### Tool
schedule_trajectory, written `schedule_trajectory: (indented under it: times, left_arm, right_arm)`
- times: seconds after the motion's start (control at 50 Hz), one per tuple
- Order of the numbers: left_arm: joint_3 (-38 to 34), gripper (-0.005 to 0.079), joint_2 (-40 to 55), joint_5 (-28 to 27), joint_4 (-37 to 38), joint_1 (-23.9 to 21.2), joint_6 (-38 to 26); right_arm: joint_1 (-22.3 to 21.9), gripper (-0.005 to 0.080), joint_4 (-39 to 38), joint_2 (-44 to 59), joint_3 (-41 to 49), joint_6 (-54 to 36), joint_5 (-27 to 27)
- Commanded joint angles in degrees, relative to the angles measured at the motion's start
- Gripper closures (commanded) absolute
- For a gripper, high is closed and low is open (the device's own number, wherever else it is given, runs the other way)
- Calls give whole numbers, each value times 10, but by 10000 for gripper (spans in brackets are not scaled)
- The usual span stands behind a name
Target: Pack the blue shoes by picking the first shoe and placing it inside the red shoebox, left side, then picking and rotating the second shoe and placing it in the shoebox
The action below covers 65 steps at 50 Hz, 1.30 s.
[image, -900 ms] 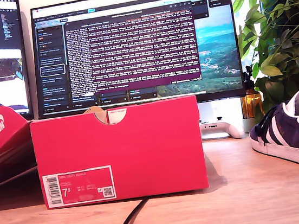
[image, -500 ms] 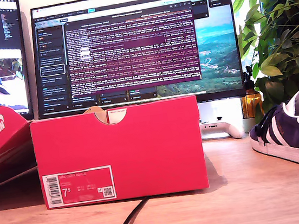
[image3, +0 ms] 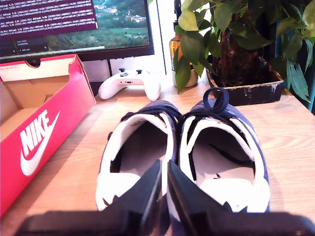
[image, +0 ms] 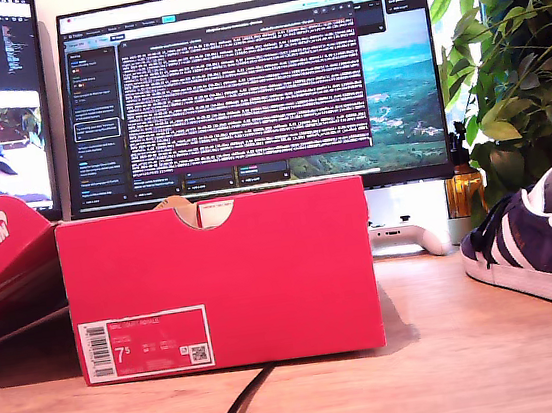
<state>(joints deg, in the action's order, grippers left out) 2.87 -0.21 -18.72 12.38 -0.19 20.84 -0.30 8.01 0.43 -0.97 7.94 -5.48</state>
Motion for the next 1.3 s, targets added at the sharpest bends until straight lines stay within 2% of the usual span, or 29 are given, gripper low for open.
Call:
schedule_trajectory:
  times: [0.0,0.18,0.36,0.54,0.68,0.8,1.14,1.28]
  left_arm:
    - [-12,763,-5,-21,-20,-7,20]
    - [-13,763,-2,-63,-32,-35,34]
    - [-13,763,38,-61,-32,-72,34]
    - [-13,763,119,-27,-57,-106,34]
    - [-13,763,197,-22,-131,-127,46]
    - [-13,763,278,-22,-192,-142,47]
    - [-12,763,518,-18,-437,-162,64]
    - [-12,763,588,-18,-511,-163,75]
  right_arm:
    - [-2,763,-28,-4,7,38,-1]
    - [-2,763,-105,-3,7,169,-1]
    - [-1,763,-78,-3,7,202,-14]
    - [-1,763,-63,0,6,212,-42]
    - [-1,763,-61,5,3,213,-52]
    - [-1,763,-29,9,-12,212,-52]
    - [-1,748,116,86,-111,202,-52]
    - [0,745,181,157,-180,188,-80]
